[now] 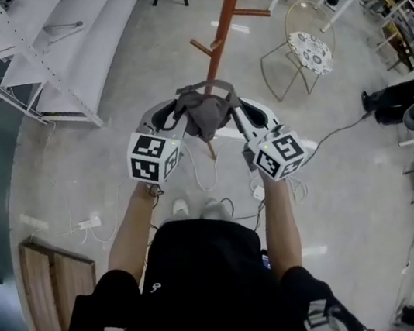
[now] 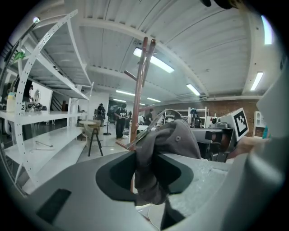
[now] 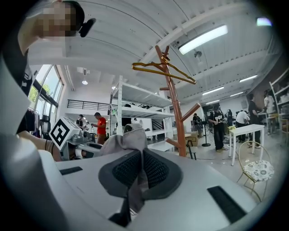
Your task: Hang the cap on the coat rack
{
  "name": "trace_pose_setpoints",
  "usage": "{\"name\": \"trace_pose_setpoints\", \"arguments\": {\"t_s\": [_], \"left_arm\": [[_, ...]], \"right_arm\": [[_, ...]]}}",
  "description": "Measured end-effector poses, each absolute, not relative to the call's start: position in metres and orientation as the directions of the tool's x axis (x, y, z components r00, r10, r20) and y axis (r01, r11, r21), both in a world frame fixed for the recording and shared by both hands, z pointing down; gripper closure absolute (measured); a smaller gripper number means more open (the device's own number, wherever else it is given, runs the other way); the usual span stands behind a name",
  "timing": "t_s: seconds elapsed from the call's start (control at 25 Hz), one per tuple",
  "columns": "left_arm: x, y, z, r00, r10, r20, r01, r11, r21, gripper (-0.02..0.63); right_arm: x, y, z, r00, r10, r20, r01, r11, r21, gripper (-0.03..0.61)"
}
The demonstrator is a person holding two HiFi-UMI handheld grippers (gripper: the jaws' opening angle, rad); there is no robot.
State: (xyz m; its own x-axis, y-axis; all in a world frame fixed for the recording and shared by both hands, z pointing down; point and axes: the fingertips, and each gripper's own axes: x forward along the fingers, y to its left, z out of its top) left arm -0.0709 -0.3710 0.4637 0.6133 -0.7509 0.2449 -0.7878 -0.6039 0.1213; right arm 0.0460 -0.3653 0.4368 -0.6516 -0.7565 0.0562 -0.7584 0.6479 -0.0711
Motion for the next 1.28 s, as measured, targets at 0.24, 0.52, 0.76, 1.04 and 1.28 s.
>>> {"name": "trace_pose_setpoints", "arguments": {"t_s": [0.24, 0.52, 0.76, 1.04, 1.28], "left_arm": [[-0.075, -0.405, 0.453, 0.608, -0.759, 0.231, -0.792, -0.601, 0.110, 0.506], [-0.074, -0.450, 0.450, 0.619, -0.753, 0.224, -0.784, -0.610, 0.115, 0.506], [-0.066, -0.487, 0.453, 0.647, -0.723, 0.241, -0.760, -0.639, 0.122, 0.506], [-0.052, -0.511, 0.481, 0.657, -0.692, 0.299, -0.747, -0.651, 0.134, 0.506], [-0.040, -0.525, 0.515, 0.660, -0.656, 0.368, -0.736, -0.662, 0.140, 0.506]], "right_arm": [[0.043, -0.404, 0.428, -0.650, -0.758, 0.052, -0.759, 0.643, -0.104, 0.580], [0.044, -0.448, 0.424, -0.631, -0.774, 0.051, -0.773, 0.622, -0.123, 0.579], [0.053, -0.479, 0.429, -0.609, -0.790, 0.069, -0.788, 0.594, -0.160, 0.580], [0.064, -0.505, 0.458, -0.578, -0.804, 0.143, -0.814, 0.552, -0.182, 0.580], [0.070, -0.523, 0.492, -0.563, -0.795, 0.227, -0.825, 0.527, -0.204, 0.580]]}}
